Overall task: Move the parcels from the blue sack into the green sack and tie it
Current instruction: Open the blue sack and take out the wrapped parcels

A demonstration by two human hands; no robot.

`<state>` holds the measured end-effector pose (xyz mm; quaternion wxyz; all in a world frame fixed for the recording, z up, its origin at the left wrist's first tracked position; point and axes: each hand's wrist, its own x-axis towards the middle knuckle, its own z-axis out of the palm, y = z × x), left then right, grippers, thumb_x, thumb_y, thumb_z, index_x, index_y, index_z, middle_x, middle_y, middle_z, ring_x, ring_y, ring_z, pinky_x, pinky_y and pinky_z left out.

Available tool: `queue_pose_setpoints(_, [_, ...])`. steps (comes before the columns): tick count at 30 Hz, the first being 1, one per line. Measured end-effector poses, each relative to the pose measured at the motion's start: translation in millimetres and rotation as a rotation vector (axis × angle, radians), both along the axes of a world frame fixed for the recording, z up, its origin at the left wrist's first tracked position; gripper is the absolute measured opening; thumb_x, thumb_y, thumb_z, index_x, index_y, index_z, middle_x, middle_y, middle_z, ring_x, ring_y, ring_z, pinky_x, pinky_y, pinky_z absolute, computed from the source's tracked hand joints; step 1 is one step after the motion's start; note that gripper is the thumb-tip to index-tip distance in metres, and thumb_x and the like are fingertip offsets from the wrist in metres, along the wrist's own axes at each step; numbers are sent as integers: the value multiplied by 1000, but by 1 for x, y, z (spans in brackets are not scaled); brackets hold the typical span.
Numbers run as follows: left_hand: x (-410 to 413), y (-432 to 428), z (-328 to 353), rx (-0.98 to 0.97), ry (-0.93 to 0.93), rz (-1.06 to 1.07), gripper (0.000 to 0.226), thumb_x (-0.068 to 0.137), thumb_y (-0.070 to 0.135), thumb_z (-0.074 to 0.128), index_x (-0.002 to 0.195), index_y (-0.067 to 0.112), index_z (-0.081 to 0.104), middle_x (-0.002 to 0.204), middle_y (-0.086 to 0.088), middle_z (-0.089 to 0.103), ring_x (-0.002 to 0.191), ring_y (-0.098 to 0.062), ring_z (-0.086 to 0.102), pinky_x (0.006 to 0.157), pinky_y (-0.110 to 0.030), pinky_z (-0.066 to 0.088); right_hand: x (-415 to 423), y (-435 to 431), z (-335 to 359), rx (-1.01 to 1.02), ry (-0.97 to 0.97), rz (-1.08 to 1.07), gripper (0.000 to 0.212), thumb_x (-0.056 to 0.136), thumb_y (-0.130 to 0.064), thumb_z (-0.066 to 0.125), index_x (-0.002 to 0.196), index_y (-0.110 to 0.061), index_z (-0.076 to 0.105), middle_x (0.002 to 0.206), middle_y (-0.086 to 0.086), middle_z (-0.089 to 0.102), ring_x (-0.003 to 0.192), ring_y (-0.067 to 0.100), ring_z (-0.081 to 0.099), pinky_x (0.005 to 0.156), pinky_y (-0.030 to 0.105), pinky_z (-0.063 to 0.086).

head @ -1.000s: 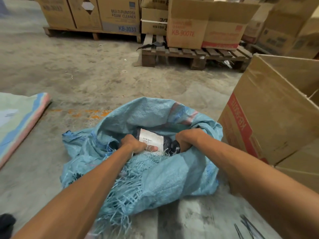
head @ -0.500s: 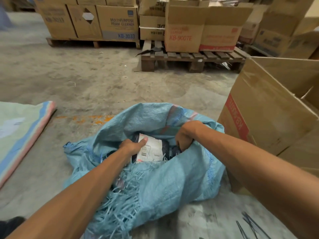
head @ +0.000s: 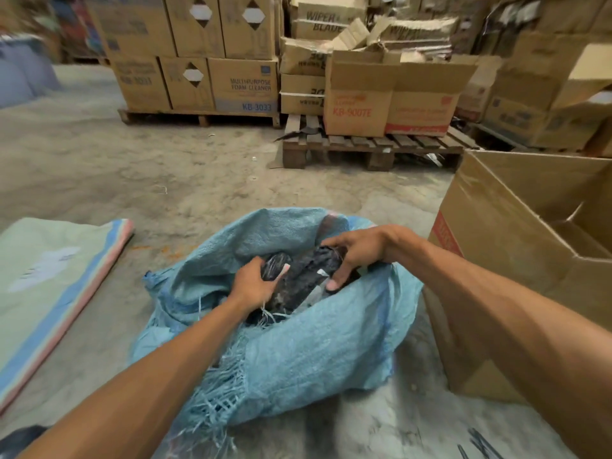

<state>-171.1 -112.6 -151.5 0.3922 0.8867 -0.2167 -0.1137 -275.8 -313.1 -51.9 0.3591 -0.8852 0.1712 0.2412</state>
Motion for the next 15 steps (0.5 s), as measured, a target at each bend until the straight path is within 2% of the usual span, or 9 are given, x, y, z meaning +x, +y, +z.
queue_pose_setpoints(2, [6,5,4,-46,75,58,31,84,31,76,97,13,54,95,-10,67,82,-25,63,71,-34,50,0,-2,5,75,-90,-58,101,74,-28,89,156,-25,31,149,-10,39,140,13,38,105,23,35])
queue_pose_setpoints(3, [9,9,4,-73,129,96,32,82,29,77,93,14,52,92,-11,67,80,-25,62,70,-36,50,0,-3,5,140,-124,-75,101,75,-28,88,157,-24,29,148,-11,37,141,12,35,107,22,32])
queue_pose_setpoints(4, [15,15,5,-99,167,131,33,80,28,79,90,15,51,91,-11,67,79,-26,62,70,-36,50,0,-3,4,213,-139,-111,101,70,-31,91,154,-24,35,149,-12,38,140,13,37,111,25,32])
queue_pose_setpoints(6, [22,25,4,-142,197,159,34,76,30,81,89,18,52,96,-12,68,83,-26,62,71,-34,47,-1,-12,-7,437,-213,-217,91,65,-29,94,145,-19,50,147,6,53,135,25,52,113,39,41])
queue_pose_setpoints(8, [22,33,7,-155,154,116,39,79,33,81,104,18,56,109,-8,67,99,-27,63,78,-35,47,-9,-9,-12,668,-328,-327,61,78,-20,79,135,-7,59,132,20,65,122,35,62,98,42,53])
queue_pose_setpoints(10, [14,42,16,-138,31,12,52,86,35,74,128,15,52,123,0,59,116,-24,57,91,-35,46,-15,-4,-17,780,-443,-468,50,85,-25,69,128,0,63,123,22,69,112,34,68,84,37,59])
queue_pose_setpoints(11, [9,47,20,-133,-56,-39,54,89,38,71,132,13,49,123,5,56,114,-19,57,90,-30,47,-14,-4,-22,804,-483,-528,50,86,-30,68,125,1,65,120,22,70,107,33,69,81,35,59])
queue_pose_setpoints(13, [3,56,25,-124,-220,-116,45,89,47,66,116,14,50,105,10,62,90,-13,63,70,-23,49,-11,-1,-27,813,-527,-606,55,85,-36,70,124,1,66,115,20,72,102,32,70,81,37,59])
queue_pose_setpoints(15, [9,67,26,-65,-299,-106,42,89,51,64,99,15,46,78,10,55,65,-10,53,53,-24,38,-5,1,-29,793,-549,-686,57,86,-38,72,126,1,65,114,19,73,104,34,70,81,38,59])
